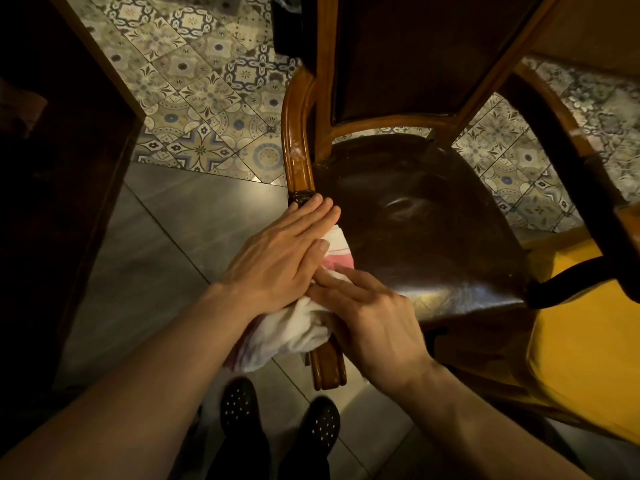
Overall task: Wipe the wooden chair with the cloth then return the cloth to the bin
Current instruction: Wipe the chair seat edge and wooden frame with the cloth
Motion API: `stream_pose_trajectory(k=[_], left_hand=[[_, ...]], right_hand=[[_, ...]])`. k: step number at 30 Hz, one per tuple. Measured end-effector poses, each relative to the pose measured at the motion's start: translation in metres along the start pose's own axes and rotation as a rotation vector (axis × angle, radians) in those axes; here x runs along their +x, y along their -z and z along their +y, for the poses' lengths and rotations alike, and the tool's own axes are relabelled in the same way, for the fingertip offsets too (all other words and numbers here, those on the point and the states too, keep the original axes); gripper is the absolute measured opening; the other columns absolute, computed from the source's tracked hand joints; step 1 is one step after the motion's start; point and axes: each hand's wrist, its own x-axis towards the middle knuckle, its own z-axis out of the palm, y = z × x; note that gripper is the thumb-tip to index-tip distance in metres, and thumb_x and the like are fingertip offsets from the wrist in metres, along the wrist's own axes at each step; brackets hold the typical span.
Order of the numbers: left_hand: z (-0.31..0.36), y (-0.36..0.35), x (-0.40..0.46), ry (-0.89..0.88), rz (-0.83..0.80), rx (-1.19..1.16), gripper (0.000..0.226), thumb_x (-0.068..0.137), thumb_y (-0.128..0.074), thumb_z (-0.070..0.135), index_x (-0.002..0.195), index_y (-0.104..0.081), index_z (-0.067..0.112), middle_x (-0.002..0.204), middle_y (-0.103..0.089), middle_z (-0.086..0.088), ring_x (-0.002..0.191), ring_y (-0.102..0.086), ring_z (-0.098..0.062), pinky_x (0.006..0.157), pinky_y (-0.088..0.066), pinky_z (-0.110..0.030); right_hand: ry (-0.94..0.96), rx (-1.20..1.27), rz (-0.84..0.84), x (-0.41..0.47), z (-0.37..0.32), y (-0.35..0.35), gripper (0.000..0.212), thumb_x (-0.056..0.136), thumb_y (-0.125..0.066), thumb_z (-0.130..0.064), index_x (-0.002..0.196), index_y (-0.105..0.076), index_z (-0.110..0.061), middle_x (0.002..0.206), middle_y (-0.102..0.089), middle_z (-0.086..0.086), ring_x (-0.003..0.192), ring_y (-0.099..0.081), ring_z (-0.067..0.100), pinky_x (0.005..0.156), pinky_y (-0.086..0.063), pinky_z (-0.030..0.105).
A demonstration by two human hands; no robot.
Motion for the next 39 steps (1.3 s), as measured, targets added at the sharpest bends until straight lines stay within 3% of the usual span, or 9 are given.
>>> stream_pose_trajectory(k=[9,12,16,18,23,30,34,39], left_hand=[[0.004,-0.002,-0.001,0.014,-0.010,-0.002,0.056,0.106,-0.017,0.033,0.159,-0.022,0.014,0.168,-0.018,0.001,0.156,-0.005,-0.006,0.127,-0.011,-0.037],[0.006,-0.003,0.000,0.022,-0.009,-0.002,0.060,0.104,-0.011,0.038,0.159,-0.021,0.016,0.168,-0.017,0.002,0.155,-0.004,-0.005,0.127,-0.012,-0.038],[0.007,-0.007,-0.001,0.024,-0.003,0.032,0.061,0.104,-0.008,0.039,0.160,-0.019,0.017,0.169,-0.015,0.002,0.155,-0.002,-0.004,0.127,-0.012,-0.037],[0.006,-0.010,0.000,0.036,0.011,0.020,0.060,0.104,-0.009,0.039,0.159,-0.018,0.019,0.168,-0.016,0.003,0.155,-0.001,-0.003,0.128,-0.008,-0.034],[0.001,-0.013,0.002,0.063,0.008,0.023,0.058,0.103,-0.007,0.045,0.157,-0.011,0.025,0.167,-0.010,0.008,0.152,0.009,0.002,0.123,0.008,-0.021],[0.010,-0.024,-0.002,0.118,0.059,0.040,0.058,0.106,-0.015,0.045,0.160,-0.014,0.025,0.170,-0.006,0.007,0.155,0.007,-0.003,0.126,-0.001,-0.032],[0.011,-0.026,-0.002,0.111,0.070,0.069,0.060,0.105,-0.025,0.042,0.161,-0.016,0.022,0.170,-0.008,0.007,0.156,0.003,-0.007,0.125,0.001,-0.031],[0.012,-0.027,-0.002,0.070,0.097,0.057,0.058,0.105,-0.031,0.037,0.159,-0.028,0.016,0.169,-0.019,0.000,0.157,-0.009,-0.014,0.126,-0.005,-0.034]], right_hand=[[0.024,-0.068,-0.012,-0.004,0.001,0.000,0.051,0.088,-0.067,-0.026,0.138,-0.059,-0.026,0.147,-0.056,-0.005,0.132,-0.055,0.030,0.074,-0.063,0.047],[0.057,-0.078,0.004,-0.006,0.004,0.005,0.048,0.084,-0.062,-0.028,0.132,-0.065,-0.025,0.142,-0.061,-0.004,0.127,-0.060,0.027,0.074,-0.064,0.042],[0.033,-0.068,0.018,-0.014,0.021,0.020,0.051,0.079,-0.069,-0.028,0.130,-0.066,-0.030,0.135,-0.065,-0.007,0.120,-0.063,0.020,0.076,-0.063,0.036],[-0.018,-0.064,0.064,-0.019,0.035,0.030,0.047,0.081,-0.073,-0.027,0.128,-0.067,-0.030,0.130,-0.067,-0.009,0.117,-0.063,0.018,0.077,-0.062,0.035],[-0.178,-0.112,0.221,-0.013,0.081,0.060,0.036,0.094,-0.046,-0.039,0.120,-0.068,-0.028,0.117,-0.069,-0.008,0.102,-0.064,0.023,0.072,-0.057,0.037],[-0.379,-0.098,0.505,0.038,0.123,0.094,0.025,0.099,-0.053,-0.029,0.122,-0.064,-0.032,0.103,-0.069,-0.003,0.080,-0.066,0.025,0.059,-0.054,0.039],[-0.267,-0.089,0.497,0.096,0.096,0.089,0.030,0.097,-0.054,-0.037,0.125,-0.064,-0.034,0.102,-0.069,-0.004,0.085,-0.065,0.026,0.064,-0.054,0.040],[0.013,-0.174,0.264,0.152,0.060,0.057,0.038,0.093,-0.066,-0.026,0.132,-0.065,-0.026,0.110,-0.066,0.007,0.100,-0.056,0.030,0.079,-0.044,0.041]])
